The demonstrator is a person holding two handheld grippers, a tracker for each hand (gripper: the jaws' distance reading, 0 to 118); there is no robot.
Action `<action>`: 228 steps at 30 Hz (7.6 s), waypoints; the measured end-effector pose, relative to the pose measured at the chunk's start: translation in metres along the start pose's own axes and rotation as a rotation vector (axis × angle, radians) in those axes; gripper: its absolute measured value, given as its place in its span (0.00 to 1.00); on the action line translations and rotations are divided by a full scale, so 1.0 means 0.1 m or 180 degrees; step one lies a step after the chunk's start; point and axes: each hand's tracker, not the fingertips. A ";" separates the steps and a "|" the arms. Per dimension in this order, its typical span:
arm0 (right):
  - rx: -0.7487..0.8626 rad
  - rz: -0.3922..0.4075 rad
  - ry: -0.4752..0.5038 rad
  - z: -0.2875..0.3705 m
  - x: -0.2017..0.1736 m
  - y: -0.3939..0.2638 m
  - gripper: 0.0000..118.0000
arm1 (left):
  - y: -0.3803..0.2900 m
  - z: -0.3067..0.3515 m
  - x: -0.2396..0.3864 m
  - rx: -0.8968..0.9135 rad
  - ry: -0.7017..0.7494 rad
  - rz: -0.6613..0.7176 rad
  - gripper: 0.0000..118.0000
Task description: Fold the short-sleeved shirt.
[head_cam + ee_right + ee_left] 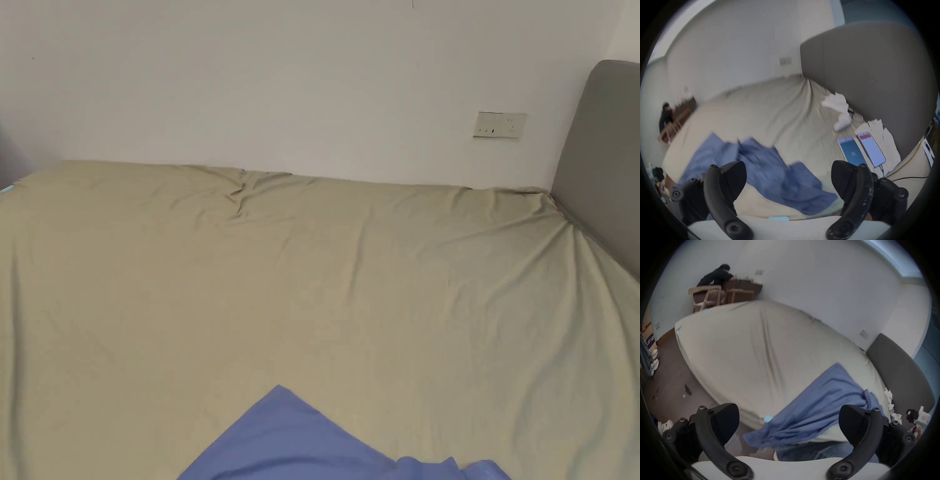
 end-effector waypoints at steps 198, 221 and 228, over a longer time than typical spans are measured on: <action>-0.0234 -0.0412 0.0248 0.07 -0.37 -0.28 0.01 | -0.17 -0.32 0.14 -0.0380 -0.0236 -0.0297 0.00; -0.0371 -0.0232 0.0267 0.14 -0.24 -0.39 0.01 | -0.43 -1.05 0.40 -0.0877 -0.0257 -0.0588 0.04; -0.0460 -0.0079 0.0387 -0.05 -0.37 -0.44 0.35 | -0.35 -0.97 0.34 -0.0755 -0.0300 -0.0571 0.04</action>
